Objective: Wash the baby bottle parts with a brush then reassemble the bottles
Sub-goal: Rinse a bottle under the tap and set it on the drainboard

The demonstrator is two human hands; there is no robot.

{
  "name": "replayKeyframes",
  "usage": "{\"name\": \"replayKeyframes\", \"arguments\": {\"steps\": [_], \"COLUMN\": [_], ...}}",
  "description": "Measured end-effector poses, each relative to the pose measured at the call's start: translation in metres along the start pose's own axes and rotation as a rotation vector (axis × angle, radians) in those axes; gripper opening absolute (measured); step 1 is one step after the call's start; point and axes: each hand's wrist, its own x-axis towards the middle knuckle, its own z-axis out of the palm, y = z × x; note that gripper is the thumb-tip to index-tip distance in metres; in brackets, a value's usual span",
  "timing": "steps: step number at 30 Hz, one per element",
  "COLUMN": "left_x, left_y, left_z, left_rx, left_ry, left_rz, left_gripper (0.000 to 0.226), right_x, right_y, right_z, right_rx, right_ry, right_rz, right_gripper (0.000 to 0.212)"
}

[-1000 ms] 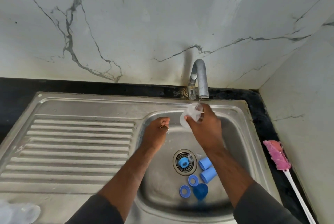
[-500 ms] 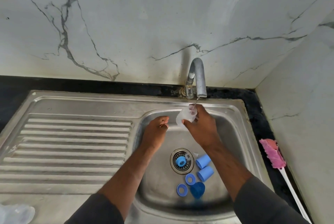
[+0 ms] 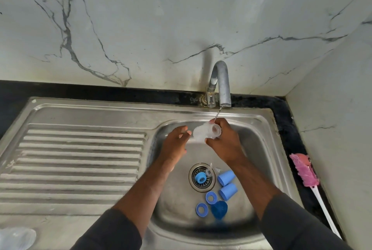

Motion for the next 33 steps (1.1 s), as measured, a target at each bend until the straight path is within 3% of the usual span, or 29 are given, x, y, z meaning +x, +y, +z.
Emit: {"name": "replayKeyframes", "arguments": {"steps": [6,10,14,18,20,24,29,33], "left_x": [0.009,0.018,0.019,0.015,0.011,0.002,-0.003,-0.007], "left_y": [0.026,0.025,0.022,0.017,0.017,0.023,0.023,0.006], "left_z": [0.025,0.029,0.031,0.029,0.030,0.036,0.033,0.017], "left_rx": [-0.381,-0.525,-0.460,-0.153,-0.128,-0.135,-0.123,-0.021], "left_ry": [-0.141,-0.182,-0.214,-0.241,-0.248,-0.290,-0.293,-0.230], "left_rz": [-0.209,-0.073,0.041,0.231,0.249,0.273,0.283,0.294], "left_gripper": [0.028,0.042,0.063,0.070,0.069,0.068,0.046,0.055], "right_x": [0.001,-0.005,-0.004,0.002,0.004,0.011,0.012,0.010], "right_y": [-0.001,0.005,0.016,0.027,0.025,0.020,0.020,0.008], "right_z": [-0.015,-0.021,-0.021,-0.019,-0.016,-0.010,-0.013,-0.017], "right_rx": [0.287,0.401,0.446,0.957,1.047,1.089,1.044,0.944], "right_ry": [-0.124,-0.222,-0.300,-0.177,-0.113,-0.072,-0.125,-0.172], "right_rz": [0.019,0.171,0.430,0.681,0.791,0.832,0.886,0.798], "right_gripper": [0.058,0.059,0.027,0.034,0.035,0.037,0.051,0.036]}}
